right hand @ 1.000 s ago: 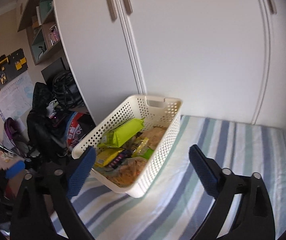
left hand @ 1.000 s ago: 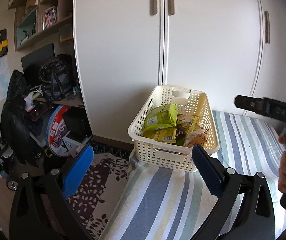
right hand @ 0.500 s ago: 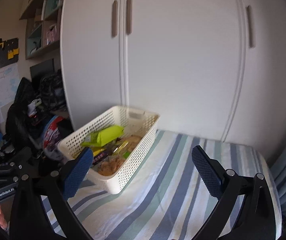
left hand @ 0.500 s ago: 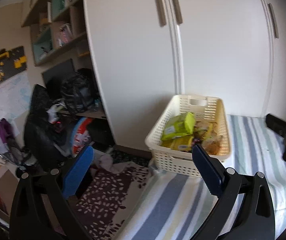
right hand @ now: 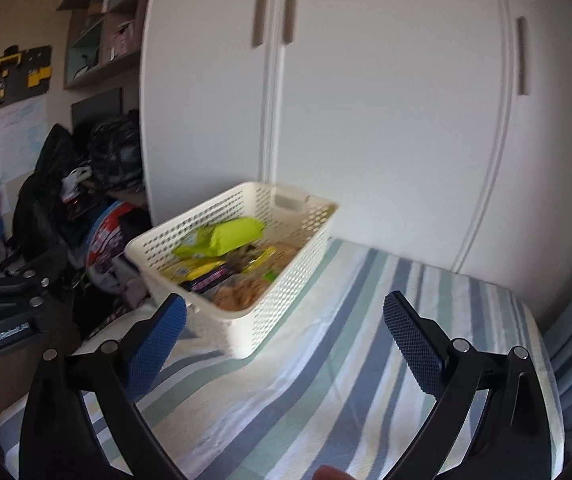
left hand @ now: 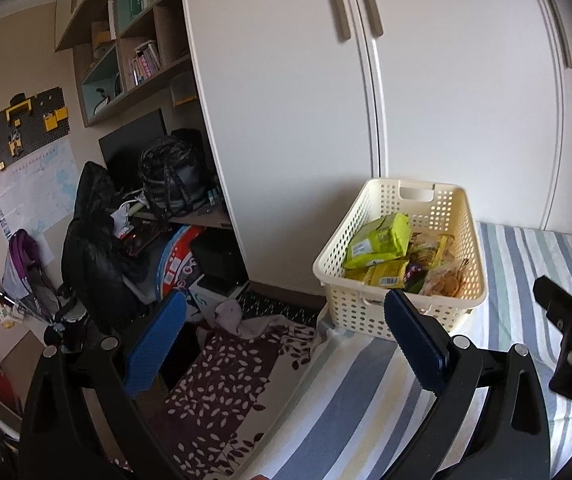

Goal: Organize snacks

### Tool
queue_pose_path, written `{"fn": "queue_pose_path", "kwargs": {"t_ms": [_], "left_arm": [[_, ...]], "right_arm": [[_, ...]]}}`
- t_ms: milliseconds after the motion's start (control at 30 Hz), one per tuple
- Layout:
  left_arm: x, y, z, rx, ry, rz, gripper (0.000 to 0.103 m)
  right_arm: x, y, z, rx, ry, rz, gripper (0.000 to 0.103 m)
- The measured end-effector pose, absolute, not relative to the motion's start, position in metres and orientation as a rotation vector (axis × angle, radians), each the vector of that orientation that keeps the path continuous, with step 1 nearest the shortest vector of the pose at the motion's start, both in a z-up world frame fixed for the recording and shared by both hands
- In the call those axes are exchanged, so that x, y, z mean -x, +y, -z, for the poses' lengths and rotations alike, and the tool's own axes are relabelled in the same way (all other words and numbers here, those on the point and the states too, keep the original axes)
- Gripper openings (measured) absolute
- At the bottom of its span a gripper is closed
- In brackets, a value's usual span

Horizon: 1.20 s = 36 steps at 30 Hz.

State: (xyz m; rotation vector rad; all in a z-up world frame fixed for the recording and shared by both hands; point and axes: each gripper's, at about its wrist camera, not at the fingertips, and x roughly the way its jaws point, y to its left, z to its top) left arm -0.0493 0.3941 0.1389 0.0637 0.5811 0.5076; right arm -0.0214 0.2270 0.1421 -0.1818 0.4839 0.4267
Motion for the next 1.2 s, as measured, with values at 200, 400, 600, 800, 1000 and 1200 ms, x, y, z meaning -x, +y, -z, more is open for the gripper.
{"fn": "queue_pose_path", "kwargs": {"t_ms": [200,400,600,800,1000,1200], "left_arm": [[0.049,0.400,-0.134,-0.066,0.591,-0.530,0.101],[0.046,0.403,-0.133,-0.068,0.595,-0.534,0.101],[0.041,0.401,-0.130,-0.083,0.609,-0.536,0.101],[0.039,0.403,-0.127,-0.076,0.618,-0.529,0.101],[0.039,0.403,-0.126,-0.078,0.620,-0.523,0.101],[0.039,0.403,-0.125,-0.077,0.622,-0.522,0.101]], "right_arm": [[0.022,0.244,-0.137,0.240,0.497,-0.417,0.098],[0.022,0.248,-0.135,0.282,0.479,-0.361,0.098],[0.015,0.249,-0.134,0.258,0.512,-0.391,0.098],[0.013,0.250,-0.133,0.258,0.519,-0.393,0.098],[0.011,0.253,-0.131,0.248,0.539,-0.424,0.098],[0.011,0.256,-0.130,0.258,0.538,-0.424,0.098]]}}
